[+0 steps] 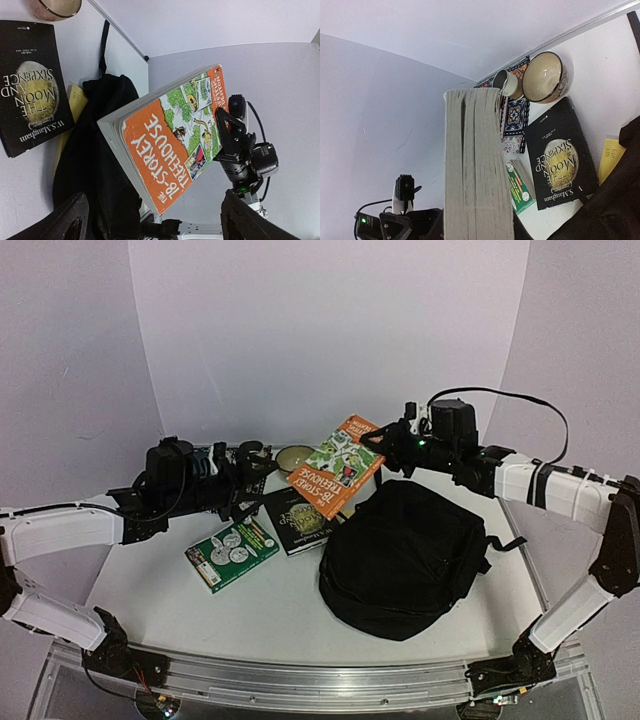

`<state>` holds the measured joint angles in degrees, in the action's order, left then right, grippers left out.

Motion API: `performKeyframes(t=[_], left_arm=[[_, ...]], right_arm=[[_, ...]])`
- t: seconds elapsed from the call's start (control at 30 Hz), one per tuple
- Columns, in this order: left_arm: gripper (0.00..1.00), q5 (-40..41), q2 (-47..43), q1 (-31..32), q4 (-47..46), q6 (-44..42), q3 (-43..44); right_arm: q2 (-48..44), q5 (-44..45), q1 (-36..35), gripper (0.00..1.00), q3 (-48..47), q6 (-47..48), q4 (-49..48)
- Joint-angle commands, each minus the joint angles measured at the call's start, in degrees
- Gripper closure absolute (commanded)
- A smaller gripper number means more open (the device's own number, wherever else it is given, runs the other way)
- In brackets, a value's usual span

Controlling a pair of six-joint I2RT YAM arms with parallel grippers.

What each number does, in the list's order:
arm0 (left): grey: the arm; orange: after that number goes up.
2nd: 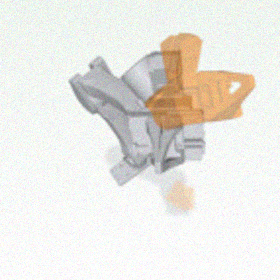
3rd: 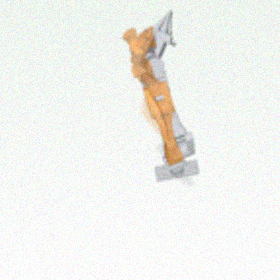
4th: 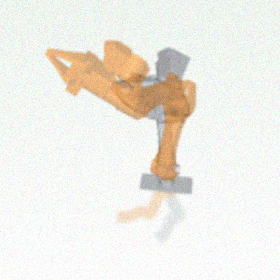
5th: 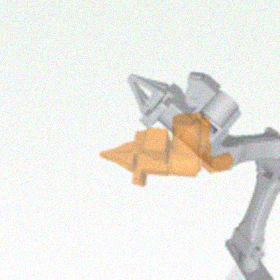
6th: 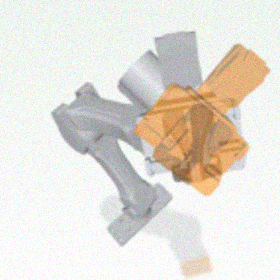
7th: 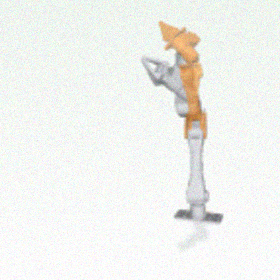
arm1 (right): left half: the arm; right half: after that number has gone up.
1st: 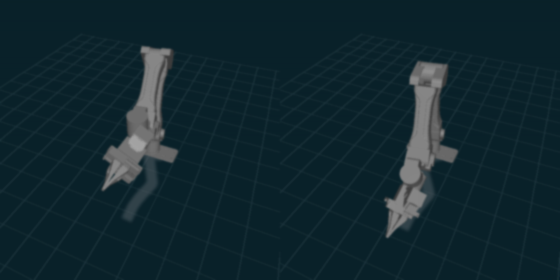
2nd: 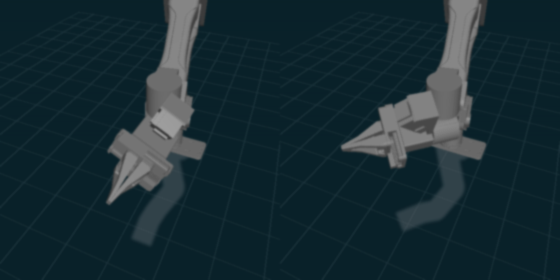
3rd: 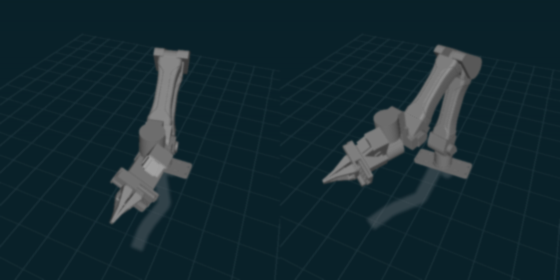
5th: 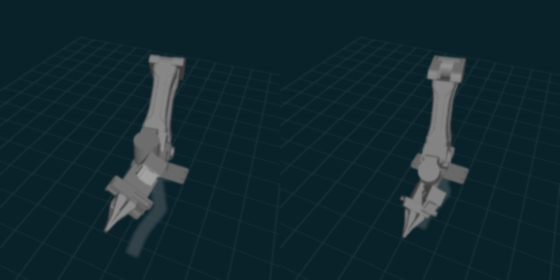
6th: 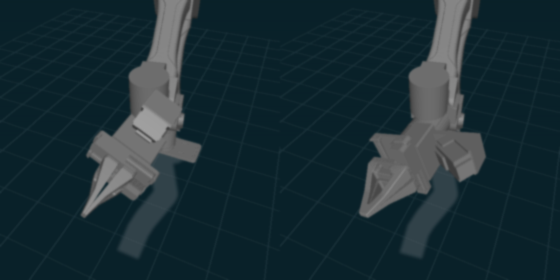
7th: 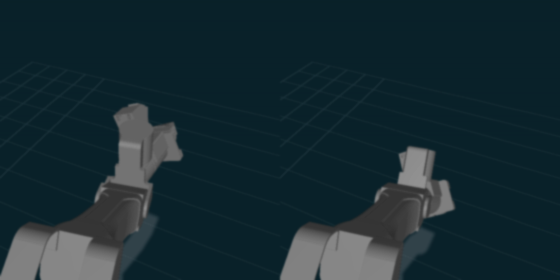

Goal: Pack the student bag
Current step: Pass from the right arm to the left

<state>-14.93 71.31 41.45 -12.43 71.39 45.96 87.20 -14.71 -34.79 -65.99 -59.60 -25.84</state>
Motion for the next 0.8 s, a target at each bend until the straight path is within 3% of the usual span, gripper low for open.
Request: performKeyframes(t=[0.0,0.77], left_arm=[[0.06,2.0,1.2,1.1,-10.2,5.3,-0.1],[0.07,2.7,19.0,5.5,-27.7,10.6,9.6]], right_arm=[[-4.0,3.3,0.0,1.00,-0.9,-4.3,-12.3],[-6.1,3.5,-1.1,1.00,1.2,-10.8,-20.1]])
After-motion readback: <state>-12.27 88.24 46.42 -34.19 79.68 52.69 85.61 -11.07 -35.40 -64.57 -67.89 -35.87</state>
